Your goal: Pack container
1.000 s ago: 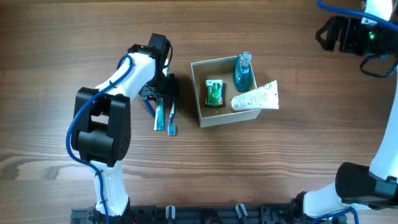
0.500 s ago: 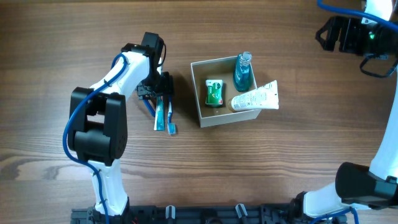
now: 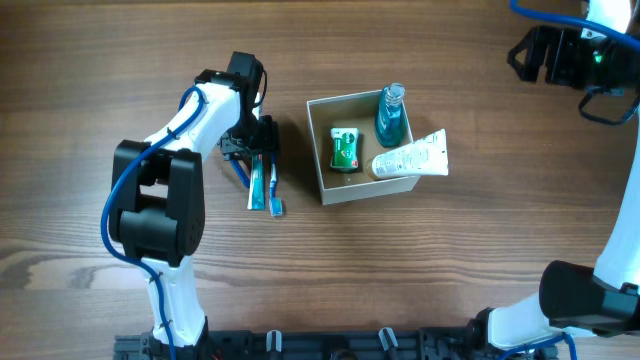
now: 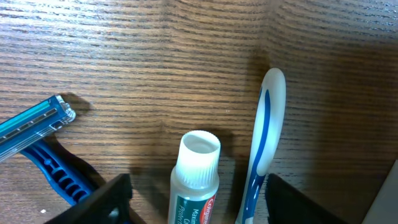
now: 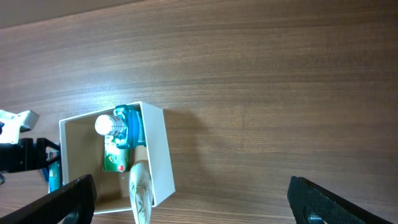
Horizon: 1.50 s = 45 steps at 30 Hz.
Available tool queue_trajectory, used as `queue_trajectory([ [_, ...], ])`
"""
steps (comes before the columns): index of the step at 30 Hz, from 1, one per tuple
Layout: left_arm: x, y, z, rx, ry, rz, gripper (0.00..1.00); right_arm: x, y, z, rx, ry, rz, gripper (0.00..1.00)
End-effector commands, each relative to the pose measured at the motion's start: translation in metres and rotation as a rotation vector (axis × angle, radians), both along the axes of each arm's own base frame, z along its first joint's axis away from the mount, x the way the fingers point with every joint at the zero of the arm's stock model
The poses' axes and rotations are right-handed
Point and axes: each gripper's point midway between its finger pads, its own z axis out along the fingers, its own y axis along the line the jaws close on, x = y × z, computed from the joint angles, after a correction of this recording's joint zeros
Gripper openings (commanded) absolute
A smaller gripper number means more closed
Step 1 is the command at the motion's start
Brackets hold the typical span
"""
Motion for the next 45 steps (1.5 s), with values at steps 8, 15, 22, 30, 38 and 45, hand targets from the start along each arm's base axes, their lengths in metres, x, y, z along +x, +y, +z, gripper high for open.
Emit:
queue_trajectory([
  [8,-0.007,-0.004,-0.008,-0.012,0.033,0.000,0.68,0.001,-0.002,0.000,-0.017,-0.002,0.003,1.00],
  [15,-0.009,-0.012,-0.008,-0.012,0.035,0.006,0.70,0.001,-0.002,0.000,-0.017,-0.002,0.003,1.00],
  [22,-0.005,0.003,-0.008,-0.013,0.038,0.073,0.71,0.001,-0.002,0.000,-0.017,-0.002,0.003,1.00],
  [30,-0.004,0.005,-0.007,-0.020,0.037,0.067,0.71,0.001,-0.002,0.000,-0.017,-0.002,0.003,1.00],
  [38,0.001,0.004,-0.007,-0.024,0.019,0.070,0.71,0.001,-0.002,0.000,-0.016,-0.002,0.003,1.00],
  [45,0.030,-0.003,0.022,-0.048,-0.078,0.069,0.71,0.001,-0.002,0.000,-0.016,-0.002,0.003,1.00],
])
